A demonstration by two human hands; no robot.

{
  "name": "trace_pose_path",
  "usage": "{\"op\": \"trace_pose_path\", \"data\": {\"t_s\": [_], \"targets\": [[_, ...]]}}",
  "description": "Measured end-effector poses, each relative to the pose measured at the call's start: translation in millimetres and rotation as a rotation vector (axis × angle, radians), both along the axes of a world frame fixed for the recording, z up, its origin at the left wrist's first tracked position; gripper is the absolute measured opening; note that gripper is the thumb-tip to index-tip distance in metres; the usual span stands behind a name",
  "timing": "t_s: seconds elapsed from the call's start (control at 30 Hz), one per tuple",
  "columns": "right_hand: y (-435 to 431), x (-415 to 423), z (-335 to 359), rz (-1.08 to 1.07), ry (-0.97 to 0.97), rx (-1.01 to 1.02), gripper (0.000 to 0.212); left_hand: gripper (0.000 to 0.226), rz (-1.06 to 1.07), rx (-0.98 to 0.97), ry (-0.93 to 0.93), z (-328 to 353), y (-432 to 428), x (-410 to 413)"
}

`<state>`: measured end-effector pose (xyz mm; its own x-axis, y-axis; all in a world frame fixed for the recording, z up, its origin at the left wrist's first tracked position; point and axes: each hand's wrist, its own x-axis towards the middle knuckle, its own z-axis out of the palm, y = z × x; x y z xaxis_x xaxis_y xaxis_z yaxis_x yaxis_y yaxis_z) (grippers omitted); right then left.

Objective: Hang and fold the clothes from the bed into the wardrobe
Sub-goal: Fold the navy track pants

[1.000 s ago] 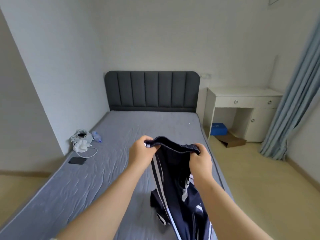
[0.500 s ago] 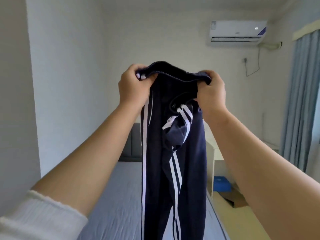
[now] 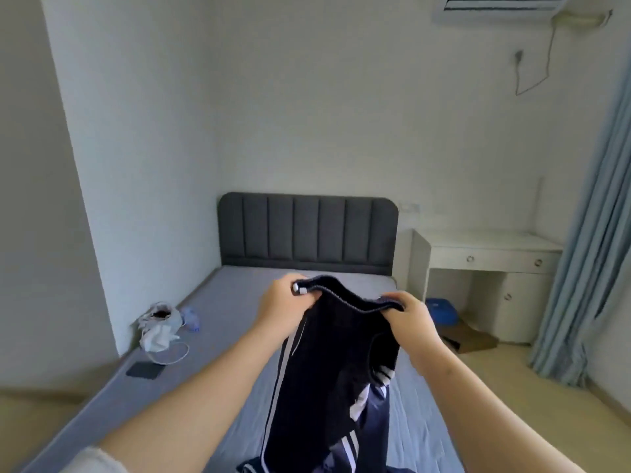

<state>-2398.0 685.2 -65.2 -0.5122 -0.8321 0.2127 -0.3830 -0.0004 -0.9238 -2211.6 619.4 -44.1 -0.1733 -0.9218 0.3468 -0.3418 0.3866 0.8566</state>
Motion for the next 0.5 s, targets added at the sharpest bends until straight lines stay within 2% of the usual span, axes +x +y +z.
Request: {"op": "trace_pose_path", "data": {"t_s": [0.2,0.33,0.43,0.5], "targets": [[44,16,-152,0.048,-0.099,0.436,0.021,0.008,0.026,0.383,-0.185,-140,33,15],[77,25,-208,0.020,-0.118,0.580,0.004,0.008,0.008,0.581,-0.229,-199,58,26],[100,28,-238,0.008,-0.079,0.645,0.026,0.016,0.014,0.656,-0.289,-231,80,35],[115,28,-248,0.068,-0.050,0.733,0.030,0.020,-0.002,0.706,-0.234,-245,96,40]]}}
